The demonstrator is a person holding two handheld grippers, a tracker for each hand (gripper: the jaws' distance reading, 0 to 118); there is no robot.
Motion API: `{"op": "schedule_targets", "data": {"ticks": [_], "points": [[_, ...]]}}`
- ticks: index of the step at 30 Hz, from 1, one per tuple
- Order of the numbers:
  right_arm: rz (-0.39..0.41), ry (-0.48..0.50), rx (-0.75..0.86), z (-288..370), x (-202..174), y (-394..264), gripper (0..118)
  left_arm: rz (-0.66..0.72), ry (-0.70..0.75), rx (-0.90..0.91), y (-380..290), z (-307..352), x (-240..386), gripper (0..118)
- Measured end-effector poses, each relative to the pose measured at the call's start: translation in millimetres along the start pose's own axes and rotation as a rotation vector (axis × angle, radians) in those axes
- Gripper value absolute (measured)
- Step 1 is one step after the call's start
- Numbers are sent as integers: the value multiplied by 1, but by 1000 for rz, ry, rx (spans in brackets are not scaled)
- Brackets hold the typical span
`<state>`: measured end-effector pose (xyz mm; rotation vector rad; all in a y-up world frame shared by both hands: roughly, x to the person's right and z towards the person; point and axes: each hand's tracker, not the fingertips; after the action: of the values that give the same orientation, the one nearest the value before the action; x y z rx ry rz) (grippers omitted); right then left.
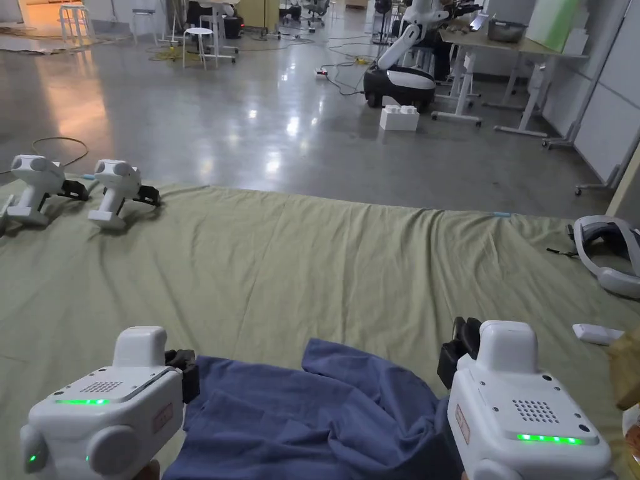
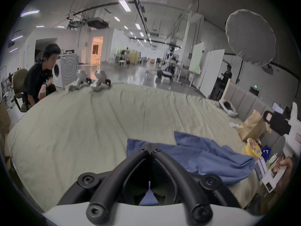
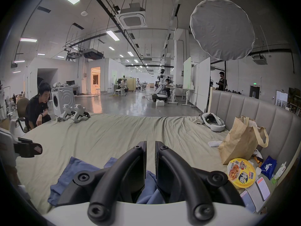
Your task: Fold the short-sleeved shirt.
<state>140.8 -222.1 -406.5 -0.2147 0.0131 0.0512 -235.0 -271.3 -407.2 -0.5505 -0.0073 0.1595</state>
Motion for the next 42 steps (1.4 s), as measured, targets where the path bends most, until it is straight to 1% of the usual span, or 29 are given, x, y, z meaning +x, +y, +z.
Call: {"op": "schedule_targets", "data": {"ticks": [5,8,9,10,11,12,13,14,15,17,18,21,22,23,25,26,27,28,29,30,32,33,34,35,36,38,39,41,42], "points": [[12,-7,-30,-8,7,-4,14,34,10,-119,13,-55,-11,2],[18,-21,-44,-15,14,-6,14,-25,53,-252,23,-93,-16,2],[19,-24,-50,-18,16,-7,14,-22,42,-241,23,-93,-15,2],[22,-28,-57,-21,18,-7,14,-38,48,-279,26,-107,-17,3],[26,-31,-62,-23,20,-8,14,-44,30,-336,17,-87,-14,9],[29,-36,-68,-25,22,-10,14,-44,24,-348,17,-86,-14,35],[33,-43,-75,-28,25,-12,14,-48,21,-377,15,-86,-14,53],[35,-52,-84,-31,28,-14,14,-26,27,-414,30,-147,-32,66],[33,-57,-89,-33,30,-16,14,-22,22,-414,31,-149,-32,69],[31,-67,-105,-37,35,-20,14,0,34,-446,26,-144,-32,71],[32,-74,-113,-38,37,-22,14,20,27,-467,36,-182,-29,74],[31,-89,-135,-42,44,-30,14,56,34,-536,34,-194,-23,74],[28,-95,-143,-43,47,-33,14,40,58,-546,21,-225,-42,75],[25,-99,-153,-44,49,-36,14,21,81,-551,18,-230,-40,75],[17,-106,-171,-46,53,-40,14,-83,120,-526,14,-232,-29,75],[14,-109,-179,-48,55,-42,14,-126,146,-489,17,-208,-13,75],[12,-113,-187,-48,56,-45,14,-152,160,-480,16,-202,-6,74],[9,-116,-196,-49,58,-46,14,-188,178,-466,14,-197,3,73],[6,-117,-203,-50,59,-47,14,-194,158,-446,12,-191,10,67],[2,-117,-209,-51,61,-48,14,-200,135,-472,10,-211,2,56],[3,-117,-222,-52,63,-50,14,-210,128,-470,7,-210,8,35],[8,-118,-231,-54,64,-51,14,-219,126,-468,6,-209,11,20],[15,-121,-245,-57,66,-52,14,-225,121,-480,3,-218,7,12],[18,-126,-259,-59,69,-52,14,-228,119,-479,3,-218,5,8],[16,-132,-268,-61,72,-52,14,-208,99,-474,5,-216,2,7],[15,-138,-308,-68,79,-51,14,-109,-5,-456,9,-215,-5,6],[17,-143,-324,-73,83,-52,14,-97,-19,-436,12,-212,-9,6],[23,-152,-377,-84,90,-52,16,-146,19,-365,18,-202,-13,6],[23,-146,-413,-90,93,-53,24,-164,12,-318,23,-174,1,6]]}}
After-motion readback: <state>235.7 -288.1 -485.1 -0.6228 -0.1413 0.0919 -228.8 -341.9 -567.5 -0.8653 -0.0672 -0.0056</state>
